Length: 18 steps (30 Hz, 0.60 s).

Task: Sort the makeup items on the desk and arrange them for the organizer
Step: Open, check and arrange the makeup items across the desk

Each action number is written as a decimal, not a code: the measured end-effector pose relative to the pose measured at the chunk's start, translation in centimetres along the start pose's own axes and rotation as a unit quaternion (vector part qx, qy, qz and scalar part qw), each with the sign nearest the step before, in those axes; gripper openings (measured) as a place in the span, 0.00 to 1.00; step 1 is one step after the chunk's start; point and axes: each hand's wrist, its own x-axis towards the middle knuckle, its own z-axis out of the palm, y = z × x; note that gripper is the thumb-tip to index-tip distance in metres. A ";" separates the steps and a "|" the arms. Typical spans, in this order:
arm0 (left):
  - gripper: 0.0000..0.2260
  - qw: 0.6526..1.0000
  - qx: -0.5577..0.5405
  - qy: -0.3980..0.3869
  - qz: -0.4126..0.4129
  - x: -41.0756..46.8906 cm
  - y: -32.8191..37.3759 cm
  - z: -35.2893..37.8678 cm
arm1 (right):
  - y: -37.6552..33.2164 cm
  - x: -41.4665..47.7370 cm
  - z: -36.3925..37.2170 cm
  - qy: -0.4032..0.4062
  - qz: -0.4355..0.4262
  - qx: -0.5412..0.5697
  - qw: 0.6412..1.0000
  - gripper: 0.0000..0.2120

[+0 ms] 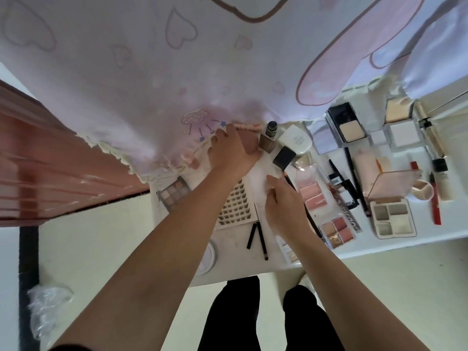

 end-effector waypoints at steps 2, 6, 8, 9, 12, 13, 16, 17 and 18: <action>0.41 1.000 0.000 0.003 -0.014 0.8 0.0 0.0 | 0.1 0.0 -0.2 -0.001 0.003 0.012 1.000 0.15; 0.36 0.999 0.001 0.041 -0.008 -0.2 -0.2 -1.7 | 0.3 0.1 -0.3 0.010 -0.005 0.034 0.999 0.11; 0.34 0.996 -0.019 0.084 0.015 -1.8 -0.6 -2.9 | 0.3 0.0 -0.2 0.012 -0.011 0.036 0.999 0.08; 0.33 0.993 -0.049 0.106 0.033 -2.9 -0.8 -3.5 | 0.4 0.0 -0.2 0.010 -0.011 0.037 0.999 0.07; 0.31 0.974 -0.184 0.126 0.039 -6.6 -1.2 -5.0 | 0.2 -0.2 -0.5 -0.006 0.004 0.074 0.997 0.12; 0.30 0.960 -0.262 0.098 0.012 -7.7 -1.7 -5.5 | 0.0 -0.3 -0.8 -0.010 0.024 0.113 0.993 0.14; 0.29 0.839 -0.534 -0.066 -0.086 -10.7 -3.4 -6.4 | -0.9 -0.7 -2.2 0.003 0.069 0.284 0.956 0.13; 0.30 0.814 -0.564 -0.097 -0.105 -11.5 -4.0 -6.5 | -1.4 -0.9 -2.8 0.005 0.067 0.331 0.941 0.11; 0.31 0.793 -0.587 -0.114 -0.120 -12.1 -4.6 -6.7 | -1.7 -1.2 -3.5 0.002 0.058 0.365 0.929 0.10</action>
